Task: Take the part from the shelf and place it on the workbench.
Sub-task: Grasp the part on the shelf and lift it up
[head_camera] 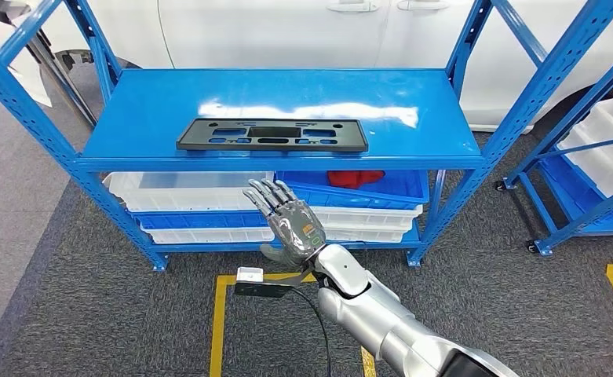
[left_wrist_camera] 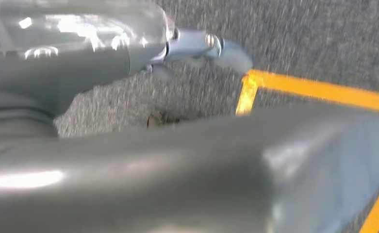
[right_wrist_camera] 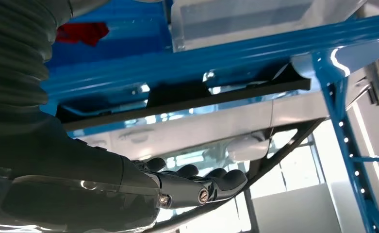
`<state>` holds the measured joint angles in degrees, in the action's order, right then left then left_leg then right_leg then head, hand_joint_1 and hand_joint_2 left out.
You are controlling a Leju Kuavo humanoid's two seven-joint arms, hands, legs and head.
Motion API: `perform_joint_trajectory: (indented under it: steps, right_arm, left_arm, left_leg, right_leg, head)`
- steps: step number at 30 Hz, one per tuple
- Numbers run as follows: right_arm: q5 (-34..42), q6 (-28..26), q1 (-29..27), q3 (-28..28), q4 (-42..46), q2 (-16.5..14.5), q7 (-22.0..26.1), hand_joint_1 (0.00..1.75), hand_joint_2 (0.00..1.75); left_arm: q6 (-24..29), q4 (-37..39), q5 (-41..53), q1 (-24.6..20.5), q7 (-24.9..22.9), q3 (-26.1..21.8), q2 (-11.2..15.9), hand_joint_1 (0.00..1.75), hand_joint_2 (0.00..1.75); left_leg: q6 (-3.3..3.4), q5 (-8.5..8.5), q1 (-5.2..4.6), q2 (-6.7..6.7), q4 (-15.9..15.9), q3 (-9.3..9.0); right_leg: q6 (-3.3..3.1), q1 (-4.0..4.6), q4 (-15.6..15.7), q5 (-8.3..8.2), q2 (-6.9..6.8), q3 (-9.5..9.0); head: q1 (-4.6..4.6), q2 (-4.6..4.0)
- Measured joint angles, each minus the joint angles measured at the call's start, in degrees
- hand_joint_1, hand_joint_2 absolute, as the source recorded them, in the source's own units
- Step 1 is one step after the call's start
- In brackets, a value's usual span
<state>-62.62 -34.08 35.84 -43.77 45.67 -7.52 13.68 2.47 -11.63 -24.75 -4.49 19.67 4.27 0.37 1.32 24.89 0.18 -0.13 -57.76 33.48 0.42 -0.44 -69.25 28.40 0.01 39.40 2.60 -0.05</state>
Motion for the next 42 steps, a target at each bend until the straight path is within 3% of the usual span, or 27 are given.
perform_joint_trajectory:
  steps: [2, 3, 7, 9, 11, 12, 13, 14, 16, 18, 21, 23, 24, 26, 28, 29, 30, 31, 33, 35, 38, 40, 42]
  right_arm:
    - [-2.93, -3.3, 1.53, -0.83, -3.62, -1.16, -1.83, 0.0, 1.75]
    - [-5.05, -4.31, 2.13, -1.21, -4.85, -1.62, -3.28, 0.0, 1.75]
    - [-15.32, -5.35, 3.32, -1.74, -7.02, -2.95, -9.94, 0.0, 1.75]
    - [-18.18, -5.43, 4.01, -1.74, -8.05, -3.85, -11.78, 0.0, 1.75]
    - [-19.78, -5.51, 4.48, -1.68, -9.1, -4.48, -13.17, 0.0, 1.75]
    - [-20.26, -5.54, 4.55, -1.59, -9.52, -4.63, -13.71, 0.0, 1.75]
    - [-20.63, -5.55, 4.62, -1.42, -9.93, -4.76, -14.2, 0.0, 1.75]
    - [-20.79, -5.56, 4.74, -1.16, -10.27, -4.9, -14.49, 0.0, 1.75]
    - [-20.82, -5.58, 5.29, -0.39, -10.94, -5.24, -14.84, 0.0, 1.75]
    - [-20.88, -5.63, 6.05, 0.59, -11.55, -5.57, -14.99, 0.0, 1.75]
    - [-21.15, -5.71, 6.79, 2.09, -12.68, -5.76, -15.18, 0.0, 1.75]
    - [-21.24, -5.73, 7.28, 3.07, -13.82, -5.8, -15.51, 0.0, 1.75]
    - [-21.24, -5.73, 7.58, 3.52, -14.48, -5.82, -15.7, 0.0, 1.75]
    - [-21.33, -5.74, 8.0, 4.28, -16.05, -5.84, -16.2, 0.0, 1.75]
    - [-21.47, -5.74, 8.08, 4.83, -17.72, -5.81, -16.76, 0.0, 1.75]
    - [-21.55, -5.74, 8.11, 5.06, -18.45, -5.81, -17.09, 0.0, 1.75]
    - [-21.64, -5.75, 8.24, 5.24, -19.08, -5.82, -17.37, 0.0, 1.75]
    - [-21.72, -5.75, 8.46, 5.37, -19.63, -5.84, -17.62, 0.0, 1.75]
    - [-21.85, -5.76, 9.03, 5.52, -20.65, -5.89, -18.0, 0.0, 1.75]
    - [-21.88, -5.76, 9.35, 5.64, -21.65, -5.95, -18.23, 0.0, 1.75]
    - [-21.7, -5.78, 9.51, 5.84, -22.7, -6.13, -18.44, 0.0, 1.75]
    - [-21.0, -5.78, 9.71, 5.84, -23.2, -6.34, -18.49, 0.0, 1.75]
    - [-20.31, -5.78, 9.77, 5.8, -23.83, -6.46, -18.48, 0.0, 1.75]
  left_arm:
    - [0.25, 0.01, 0.08, 0.0, -0.07, 0.04, -0.09, 0.0, 0.0]
    - [0.39, 0.01, 0.07, 0.03, -0.09, 0.05, -0.13, 0.0, 0.0]
    - [0.58, 0.02, 0.14, 0.37, -0.02, 0.05, -0.09, 0.0, 0.0]
    - [0.58, 0.02, 0.22, 0.4, 0.15, 0.07, -0.08, 0.0, 0.0]
    - [0.59, 0.02, 0.26, 0.45, 0.27, 0.07, -0.09, 0.0, 0.0]
    - [0.59, 0.02, 0.25, 0.52, 0.28, 0.06, -0.09, 0.0, 0.0]
    - [0.6, 0.02, 0.26, 0.61, 0.28, 0.05, -0.08, 0.0, 0.0]
    - [0.61, 0.02, 0.27, 0.68, 0.26, 0.05, -0.07, 0.0, 0.0]
    - [0.7, 0.02, 0.34, 0.75, 0.18, 0.05, -0.05, 0.0, 0.0]
    - [0.76, 0.02, 0.44, 0.73, -0.05, 0.05, -0.07, 0.0, 0.0]
    - [0.76, 0.02, 0.67, 0.8, -0.55, 0.05, -0.07, 0.0, 0.0]
    - [0.76, 0.02, 0.86, 0.87, -0.8, 0.05, -0.05, 0.0, 0.0]
    - [0.76, 0.02, 0.94, 0.85, -0.89, 0.05, -0.03, 0.0, 0.0]
    - [0.72, 0.02, 1.03, 0.85, -1.04, 0.05, 0.05, 0.0, 0.0]
    - [0.64, 0.02, 1.15, 0.93, -1.25, 0.05, 0.07, 0.0, 0.0]
    - [0.61, 0.02, 1.23, 0.96, -1.35, 0.05, 0.07, 0.0, 0.0]
    - [0.59, 0.02, 1.31, 0.96, -1.41, 0.05, 0.07, 0.0, 0.0]
    - [0.58, 0.02, 1.37, 0.94, -1.46, 0.05, 0.07, 0.0, 0.0]
    - [0.54, 0.02, 1.39, 0.87, -1.5, 0.05, 0.0, 0.0, 0.0]
    - [0.52, 0.02, 1.4, 0.87, -1.58, 0.05, -0.05, 0.0, 0.0]
    - [0.52, 0.02, 1.44, 0.85, -1.66, 0.06, 0.04, 0.0, 0.0]
    - [0.55, 0.02, 1.48, 0.85, -1.66, 0.07, 0.13, 0.0, 0.0]
    - [0.58, 0.02, 1.5, 0.94, -1.68, 0.08, 0.14, 0.0, 0.0]
  left_leg:
    - [-0.26, 0.26, -0.34, 0.01, -0.13, -0.15]
    - [-0.46, 0.35, -0.4, 0.05, -0.18, -0.12]
    - [-1.54, 1.01, -0.18, 0.23, -0.72, 0.14]
    - [-2.16, 3.34, 0.02, 0.2, -4.5, 1.72]
    - [-2.79, 6.74, 0.36, 0.2, -12.12, 5.37]
    - [-3.05, 7.66, 0.55, 0.2, -15.19, 6.98]
    - [-3.3, 7.53, 0.76, 0.21, -16.56, 7.86]
    - [-3.47, 6.04, 0.95, 0.21, -15.14, 7.38]
    - [-3.77, 1.85, 1.34, 0.2, -7.48, 3.9]
    - [-3.4, -0.01, 1.28, 0.03, -1.77, 1.24]
    - [-2.06, 0.04, 1.01, -0.15, -0.98, 1.03]
    - [-1.22, -0.13, 1.02, -0.12, -0.82, 1.02]
    - [-0.87, -0.2, 1.03, -0.1, -0.73, 1.01]
    - [-0.45, -0.18, 0.87, -0.06, -0.72, 1.05]
    - [-0.31, -0.14, 0.6, -0.07, -0.74, 1.03]
    - [-0.28, -0.13, 0.46, -0.1, -0.74, 0.99]
    - [-0.28, -0.12, 0.31, -0.13, -0.75, 0.9]
    - [-0.28, -0.1, 0.17, -0.16, -0.74, 0.8]
    - [-0.49, -0.03, -0.12, -0.14, -0.78, 0.78]
    - [-0.98, -0.04, -0.1, -0.08, -0.73, 0.88]
    - [-1.88, 0.7, 0.01, -0.03, -1.51, 1.13]
    - [-2.43, 3.53, 0.17, -0.04, -6.29, 3.19]
    - [-2.97, 6.58, 0.43, -0.03, -13.49, 6.58]
  right_leg:
    - [-0.88, 0.43, 7.57, -3.12, -0.1, -3.34]
    - [-1.11, 0.6, 9.73, -3.65, -0.12, -4.24]
    - [-1.47, 0.38, 11.31, -3.71, 0.02, -4.85]
    - [-1.79, 0.05, 11.73, -3.85, 0.01, -5.22]
    - [-1.94, 0.05, 11.74, -3.75, 0.0, -5.34]
    - [-1.95, 0.05, 11.72, -3.71, -0.01, -5.38]
    - [-1.91, 0.02, 11.68, -3.64, 0.01, -5.41]
    - [-1.78, -0.06, 11.6, -3.54, 0.07, -5.48]
    - [-1.28, -0.27, 11.25, -3.16, 0.25, -5.65]
    - [-0.62, -0.17, 10.79, -2.85, 0.4, -5.51]
    - [0.22, -0.01, 10.8, -2.87, 0.47, -5.34]
    - [0.73, -0.2, 9.27, -1.7, 0.37, -4.74]
    - [0.92, -0.27, 7.02, -0.34, 0.32, -3.74]
    - [1.07, -0.29, -0.65, 3.26, 0.26, -0.17]
    - [0.94, -0.26, -6.12, 4.59, 0.26, 2.68]
    - [0.71, -0.19, -5.77, 3.68, 0.26, 2.68]
    - [0.3, -0.04, -3.03, 1.79, 0.26, 1.51]
    - [-0.25, 0.19, 1.13, -0.41, 0.26, -0.4]
    - [-1.18, 0.69, 8.27, -3.07, 0.11, -3.67]
    - [-1.42, 1.04, 10.3, -3.28, 0.0, -4.44]
    - [-1.68, 0.69, 11.33, -3.79, -0.02, -4.87]
    - [-1.92, 0.37, 11.9, -4.05, -0.11, -5.29]
    - [-2.07, 0.37, 11.89, -4.03, -0.11, -5.34]
  head:
    - [0.0, 0.0]
    - [0.0, -0.01]
    - [0.01, 0.01]
    - [0.01, 0.0]
    - [0.01, -0.01]
    - [0.0, -0.01]
    - [0.0, -0.01]
    - [0.0, -0.01]
    - [0.0, -0.01]
    - [0.0, -0.01]
    - [0.0, 0.0]
    - [0.0, -0.01]
    - [0.0, -0.01]
    - [0.0, -0.01]
    - [0.0, -0.01]
    - [0.0, -0.01]
    - [0.0, -0.01]
    - [0.0, -0.01]
    - [0.0, -0.01]
    - [0.0, -0.01]
    - [0.01, -0.01]
    - [0.01, -0.01]
    - [0.01, -0.01]
